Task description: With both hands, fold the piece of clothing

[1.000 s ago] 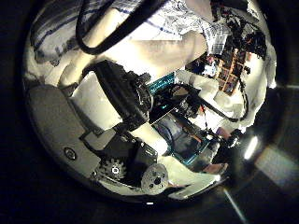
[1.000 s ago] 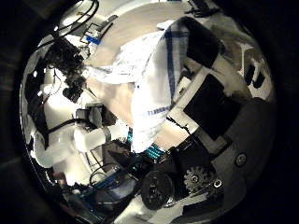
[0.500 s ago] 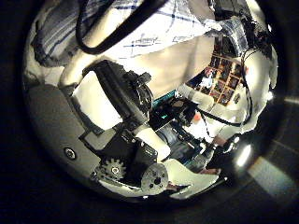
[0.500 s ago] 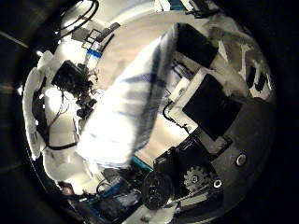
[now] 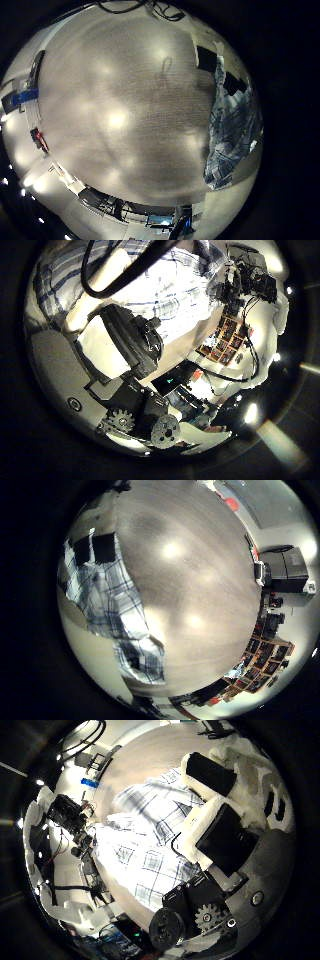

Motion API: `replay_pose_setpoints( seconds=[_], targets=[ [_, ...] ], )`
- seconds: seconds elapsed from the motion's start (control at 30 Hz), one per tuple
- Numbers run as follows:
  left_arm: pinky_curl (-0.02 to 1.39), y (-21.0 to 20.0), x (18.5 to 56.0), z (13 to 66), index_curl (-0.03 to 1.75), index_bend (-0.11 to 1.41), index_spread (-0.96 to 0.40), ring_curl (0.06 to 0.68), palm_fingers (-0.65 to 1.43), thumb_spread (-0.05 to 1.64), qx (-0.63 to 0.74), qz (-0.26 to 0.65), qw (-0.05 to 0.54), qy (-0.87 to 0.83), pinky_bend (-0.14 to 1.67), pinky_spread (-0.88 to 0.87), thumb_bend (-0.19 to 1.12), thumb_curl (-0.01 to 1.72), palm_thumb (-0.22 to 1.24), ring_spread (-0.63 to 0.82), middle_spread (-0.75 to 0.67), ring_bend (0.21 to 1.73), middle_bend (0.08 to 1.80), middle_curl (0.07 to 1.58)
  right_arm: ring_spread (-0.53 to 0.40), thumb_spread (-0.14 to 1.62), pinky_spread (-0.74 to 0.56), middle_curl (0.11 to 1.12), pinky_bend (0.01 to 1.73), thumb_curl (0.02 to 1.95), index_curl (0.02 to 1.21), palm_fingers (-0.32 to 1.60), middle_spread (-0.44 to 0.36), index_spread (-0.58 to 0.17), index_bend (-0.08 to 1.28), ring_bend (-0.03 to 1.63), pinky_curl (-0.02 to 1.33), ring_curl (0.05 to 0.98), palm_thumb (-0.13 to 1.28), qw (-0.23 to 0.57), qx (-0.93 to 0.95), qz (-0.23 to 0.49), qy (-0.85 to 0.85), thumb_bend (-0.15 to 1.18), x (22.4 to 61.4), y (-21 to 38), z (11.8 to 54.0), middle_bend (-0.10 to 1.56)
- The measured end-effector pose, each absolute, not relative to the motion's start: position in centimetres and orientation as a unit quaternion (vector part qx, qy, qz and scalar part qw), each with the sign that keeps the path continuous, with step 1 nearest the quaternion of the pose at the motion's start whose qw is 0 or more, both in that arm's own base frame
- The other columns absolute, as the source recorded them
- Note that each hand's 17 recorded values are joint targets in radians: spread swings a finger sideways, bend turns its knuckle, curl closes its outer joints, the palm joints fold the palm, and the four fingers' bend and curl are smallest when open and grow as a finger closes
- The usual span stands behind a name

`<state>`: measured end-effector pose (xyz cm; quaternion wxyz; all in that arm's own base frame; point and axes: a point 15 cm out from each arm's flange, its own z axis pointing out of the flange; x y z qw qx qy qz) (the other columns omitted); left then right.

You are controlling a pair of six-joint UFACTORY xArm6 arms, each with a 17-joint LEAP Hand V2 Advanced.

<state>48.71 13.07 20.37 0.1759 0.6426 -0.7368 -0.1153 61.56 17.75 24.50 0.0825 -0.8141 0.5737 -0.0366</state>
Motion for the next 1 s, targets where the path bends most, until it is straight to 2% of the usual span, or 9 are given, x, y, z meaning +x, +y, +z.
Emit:
replay_pose_setpoints(
  seconds=[0.03,0.1,0.2,0.27,0.37,0.4,0.5,0.7,1.0],
  targets=[
    [0.86,13.1,48.7,20.4,1.03,0.46,-0.61,0.510,0.80,1.45,0.643,-0.114,0.176,-0.736,0.23,-0.67,0.00,0.23,0.57,-0.50,-0.49,0.85,0.95,0.80,-0.245,1.32,-0.30,0.83,1.32,0.55,0.77,0.71,-0.222,-0.339,0.72,1.36,0.75,0.724,0.75,0.084,-0.814,-0.038,0.574,-0.03,61.7,17.7,24.5,1.07],
    [0.87,13.0,48.7,20.5,1.03,0.47,-0.61,0.509,0.80,1.45,0.645,-0.112,0.176,-0.735,0.22,-0.66,-0.01,0.23,0.57,-0.49,-0.49,0.85,0.95,0.80,-0.255,1.33,-0.37,0.79,1.34,0.52,0.74,0.51,-0.223,-0.352,0.58,1.34,0.74,0.704,0.70,0.082,-0.812,-0.038,0.576,-0.03,61.7,17.2,24.5,0.95],
    [0.88,13.0,48.7,20.9,1.03,0.47,-0.61,0.509,0.79,1.45,0.648,-0.109,0.176,-0.733,0.21,-0.66,0.00,0.23,0.57,-0.49,-0.49,0.83,0.95,0.80,-0.256,1.34,-0.39,0.72,1.32,0.49,0.68,0.29,-0.211,-0.371,0.50,1.23,0.70,0.652,0.65,0.089,-0.808,-0.045,0.581,-0.02,61.5,16.1,27.0,0.75],
    [0.90,13.3,48.6,21.1,1.03,0.44,-0.60,0.513,0.76,1.45,0.650,-0.108,0.176,-0.732,0.22,-0.66,-0.01,0.23,0.56,-0.48,-0.48,0.84,0.94,0.81,-0.259,1.34,-0.38,0.69,1.30,0.47,0.64,0.30,-0.202,-0.381,0.44,1.20,0.66,0.611,0.63,0.101,-0.800,-0.056,0.588,-0.02,61.4,14.6,29.9,0.70],
    [0.94,13.8,48.2,22.4,1.01,0.36,-0.56,0.538,0.53,1.45,0.656,-0.100,0.172,-0.728,0.28,-0.63,-0.01,0.24,0.56,-0.42,-0.44,0.84,0.82,0.80,-0.257,1.34,-0.37,0.66,1.27,0.44,0.60,0.33,-0.194,-0.382,0.39,1.17,0.63,0.578,0.59,0.112,-0.781,-0.069,0.610,-0.03,60.4,10.6,34.6,0.66],
    [0.96,13.9,48.3,23.1,0.99,0.30,-0.52,0.552,0.37,1.44,0.659,-0.091,0.169,-0.727,0.31,-0.60,-0.01,0.24,0.55,-0.38,-0.39,0.86,0.69,0.78,-0.256,1.34,-0.37,0.66,1.25,0.43,0.60,0.33,-0.192,-0.380,0.38,1.16,0.62,0.575,0.57,0.110,-0.778,-0.069,0.614,-0.03,59.6,9.8,35.8,0.66],
    [0.98,13.4,48.7,25.8,0.95,0.23,-0.42,0.536,0.27,1.42,0.666,-0.049,0.156,-0.728,0.35,-0.53,-0.01,0.25,0.54,-0.30,-0.28,0.88,0.48,0.71,-0.246,1.32,-0.35,0.65,1.20,0.40,0.58,0.33,-0.188,-0.374,0.34,1.15,0.60,0.561,0.49,0.093,-0.775,-0.053,0.623,-0.04,57.1,8.1,37.6,0.65],
    [0.98,12.4,46.9,30.1,0.89,0.24,-0.30,0.502,0.20,1.37,0.658,-0.021,0.164,-0.735,0.27,-0.34,-0.01,0.27,0.52,-0.15,-0.10,0.81,0.33,0.62,-0.229,1.30,-0.28,0.63,1.04,0.36,0.56,0.26,-0.175,-0.368,0.32,1.11,0.55,0.539,0.39,0.018,-0.753,0.017,0.657,-0.03,50.8,2.5,37.8,0.64],
    [0.83,6.3,39.3,28.1,0.78,0.23,-0.14,0.422,0.11,1.36,0.579,-0.076,0.304,-0.753,0.16,0.06,-0.01,0.27,0.45,0.11,0.10,0.68,0.24,0.53,-0.206,1.24,-0.12,0.58,0.89,0.31,0.46,0.16,-0.143,-0.288,0.16,1.09,0.46,0.506,0.30,-0.040,-0.749,0.092,0.655,-0.03,45.5,-0.5,32.1,0.62]
  ],
)
